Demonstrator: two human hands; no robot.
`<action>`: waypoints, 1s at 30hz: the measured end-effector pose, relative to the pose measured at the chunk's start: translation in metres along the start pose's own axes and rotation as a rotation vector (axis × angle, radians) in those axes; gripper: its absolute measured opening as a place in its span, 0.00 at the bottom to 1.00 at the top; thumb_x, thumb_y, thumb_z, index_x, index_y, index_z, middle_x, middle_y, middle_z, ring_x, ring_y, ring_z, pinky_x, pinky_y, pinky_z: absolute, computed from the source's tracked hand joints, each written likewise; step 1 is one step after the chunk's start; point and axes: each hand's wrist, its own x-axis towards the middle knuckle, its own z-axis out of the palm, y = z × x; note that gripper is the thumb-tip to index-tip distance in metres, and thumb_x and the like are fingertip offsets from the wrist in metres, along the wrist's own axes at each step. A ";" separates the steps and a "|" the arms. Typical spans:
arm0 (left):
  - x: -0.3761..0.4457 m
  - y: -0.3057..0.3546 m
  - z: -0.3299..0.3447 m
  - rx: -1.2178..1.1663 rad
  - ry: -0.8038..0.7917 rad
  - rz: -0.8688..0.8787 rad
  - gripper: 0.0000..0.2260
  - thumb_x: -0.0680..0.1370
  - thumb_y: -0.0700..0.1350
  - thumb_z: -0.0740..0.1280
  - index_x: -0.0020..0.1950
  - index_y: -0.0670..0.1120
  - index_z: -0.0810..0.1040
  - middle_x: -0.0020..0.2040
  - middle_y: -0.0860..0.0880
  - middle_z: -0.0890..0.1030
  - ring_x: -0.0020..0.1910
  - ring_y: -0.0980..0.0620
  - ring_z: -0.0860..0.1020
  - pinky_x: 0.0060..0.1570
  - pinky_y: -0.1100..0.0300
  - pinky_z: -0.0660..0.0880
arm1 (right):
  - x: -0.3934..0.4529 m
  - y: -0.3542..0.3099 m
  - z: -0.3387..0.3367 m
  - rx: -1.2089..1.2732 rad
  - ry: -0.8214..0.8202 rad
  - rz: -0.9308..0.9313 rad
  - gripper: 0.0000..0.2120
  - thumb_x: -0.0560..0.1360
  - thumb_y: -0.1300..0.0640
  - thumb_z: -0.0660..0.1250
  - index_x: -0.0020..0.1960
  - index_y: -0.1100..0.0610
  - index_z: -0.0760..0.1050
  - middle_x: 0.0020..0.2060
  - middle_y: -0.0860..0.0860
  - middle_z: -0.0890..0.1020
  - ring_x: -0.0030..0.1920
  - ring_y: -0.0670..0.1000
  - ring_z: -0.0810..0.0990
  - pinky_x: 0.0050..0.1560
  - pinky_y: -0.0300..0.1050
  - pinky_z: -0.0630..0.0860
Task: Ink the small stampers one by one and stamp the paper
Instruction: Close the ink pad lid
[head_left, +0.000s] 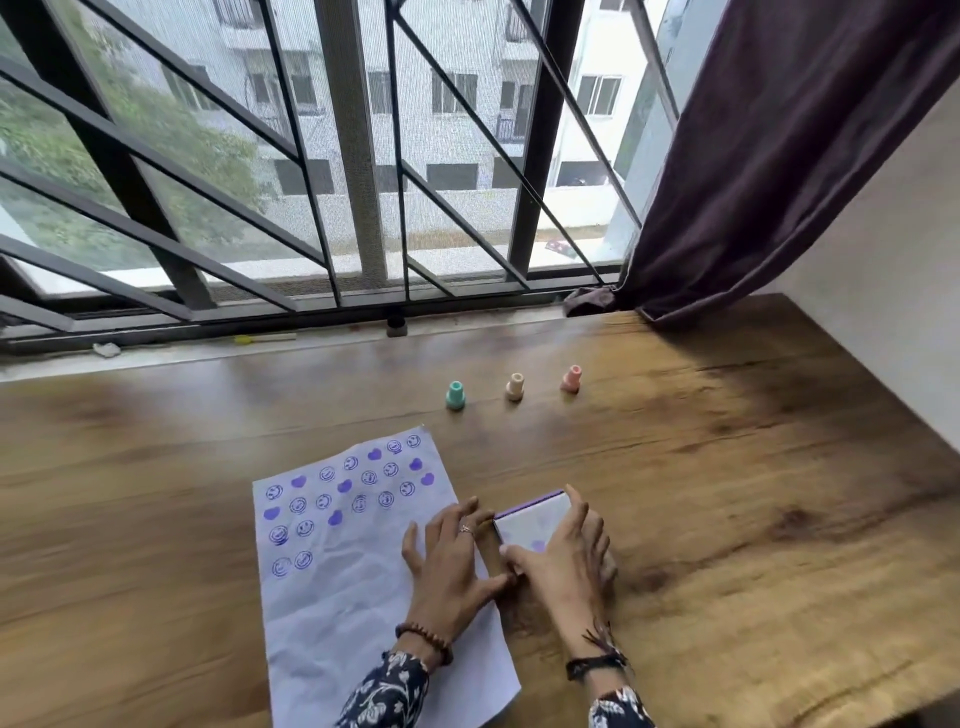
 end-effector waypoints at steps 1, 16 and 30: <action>0.000 0.000 0.000 -0.002 0.001 0.001 0.29 0.66 0.58 0.68 0.65 0.58 0.64 0.70 0.58 0.62 0.70 0.58 0.54 0.67 0.53 0.37 | 0.002 -0.001 0.001 -0.003 0.002 0.003 0.47 0.61 0.48 0.75 0.72 0.51 0.51 0.68 0.54 0.64 0.70 0.55 0.61 0.67 0.53 0.61; -0.010 0.002 -0.004 0.087 0.051 -0.062 0.14 0.66 0.63 0.68 0.47 0.60 0.75 0.70 0.58 0.63 0.74 0.55 0.48 0.65 0.53 0.33 | 0.024 0.056 -0.024 0.559 -0.051 0.009 0.22 0.69 0.70 0.69 0.61 0.59 0.71 0.54 0.59 0.80 0.53 0.55 0.77 0.56 0.47 0.72; 0.114 0.093 0.043 0.046 -0.008 -0.048 0.11 0.69 0.56 0.69 0.49 0.55 0.79 0.57 0.51 0.74 0.62 0.52 0.66 0.65 0.46 0.55 | 0.139 0.082 -0.067 0.580 0.170 -0.005 0.17 0.67 0.72 0.69 0.54 0.61 0.75 0.48 0.61 0.83 0.45 0.53 0.78 0.48 0.40 0.72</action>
